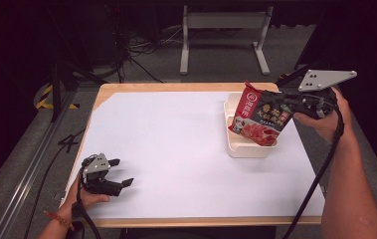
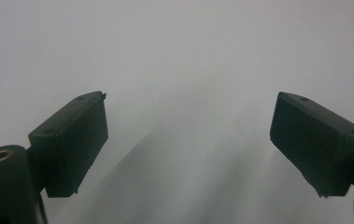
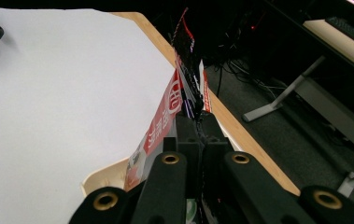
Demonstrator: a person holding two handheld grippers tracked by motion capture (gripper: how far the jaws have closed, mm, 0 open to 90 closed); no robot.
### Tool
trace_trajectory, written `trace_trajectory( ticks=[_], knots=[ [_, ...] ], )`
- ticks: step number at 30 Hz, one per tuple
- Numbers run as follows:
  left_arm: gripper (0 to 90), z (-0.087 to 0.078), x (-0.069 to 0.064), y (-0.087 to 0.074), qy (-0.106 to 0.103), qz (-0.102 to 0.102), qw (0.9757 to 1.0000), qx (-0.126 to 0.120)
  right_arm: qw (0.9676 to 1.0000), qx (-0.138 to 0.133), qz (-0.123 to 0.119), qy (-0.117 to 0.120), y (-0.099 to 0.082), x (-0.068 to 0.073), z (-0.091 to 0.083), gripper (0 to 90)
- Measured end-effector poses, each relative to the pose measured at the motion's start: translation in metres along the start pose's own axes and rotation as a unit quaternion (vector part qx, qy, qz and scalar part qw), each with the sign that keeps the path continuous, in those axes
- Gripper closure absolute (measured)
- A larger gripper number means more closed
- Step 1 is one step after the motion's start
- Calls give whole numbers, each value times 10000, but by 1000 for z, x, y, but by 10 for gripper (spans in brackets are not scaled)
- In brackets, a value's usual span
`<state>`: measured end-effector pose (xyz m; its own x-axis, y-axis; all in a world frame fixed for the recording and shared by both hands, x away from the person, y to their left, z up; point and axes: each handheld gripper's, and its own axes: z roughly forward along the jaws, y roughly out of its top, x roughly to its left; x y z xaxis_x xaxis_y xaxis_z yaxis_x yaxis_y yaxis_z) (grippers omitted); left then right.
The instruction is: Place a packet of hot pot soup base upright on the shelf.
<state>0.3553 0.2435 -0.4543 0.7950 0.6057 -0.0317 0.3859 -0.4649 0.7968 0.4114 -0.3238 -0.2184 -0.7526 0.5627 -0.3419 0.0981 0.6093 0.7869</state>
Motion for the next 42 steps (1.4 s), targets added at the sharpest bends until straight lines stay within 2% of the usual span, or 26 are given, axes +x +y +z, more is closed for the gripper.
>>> trace_trajectory(
  ticks=[1, 2, 4, 11, 16, 17, 21, 23, 24, 28, 32, 40, 42],
  knots=[
    [122, 0, 0, 0, 0, 0, 10000, 0, 10000, 0, 0, 0, 0, 0, 0, 889],
    [122, 0, 0, 0, -21, -18, 10000, 7, 9999, 110, -4, 57, -3, 0, 3, 887],
    [122, 0, 0, 0, -22, -19, 10000, 3, 9997, 249, -30, -1, -5, 2, 7, 886],
    [121, 2, -1, 0, -12, -12, 10000, 17, 9997, 243, -23, -12, -10, 7, 14, 883],
    [121, 3, -1, 0, -29, -10, 10000, 34, 9981, 595, -128, -16, -15, 14, 27, 876],
    [121, 3, -1, 1, -34, -7, 10000, 34, 9977, 644, -140, -146, -17, 17, 33, 877],
    [121, 2, -1, 0, -30, 8, 10000, 34, 9988, 480, -11, -105, -20, 17, 32, 875],
    [121, 2, 0, 0, -34, 20, 10000, 29, 9984, 492, 28, -277, -22, 18, 33, 872],
    [121, 2, 0, 0, -34, 20, 10000, 29, 9984, 492, 28, -277, -22, 18, 33, 872],
    [121, 3, -1, 0, -26, 18, 10000, 34, 9963, 510, 89, -690, -28, 22, 37, 859],
    [121, 3, -1, 1, -38, 5, 10000, 31, 9958, 466, 133, -772, -33, 22, 37, 844],
    [122, 1, -1, 1, 12, 38, 10000, -44, 9940, 315, 252, -1020, -36, 22, 29, 734],
    [122, 1, -1, 1, 16, 39, 10000, -53, 9934, 242, 369, -1061, -37, 22, 26, 719]
  ],
)
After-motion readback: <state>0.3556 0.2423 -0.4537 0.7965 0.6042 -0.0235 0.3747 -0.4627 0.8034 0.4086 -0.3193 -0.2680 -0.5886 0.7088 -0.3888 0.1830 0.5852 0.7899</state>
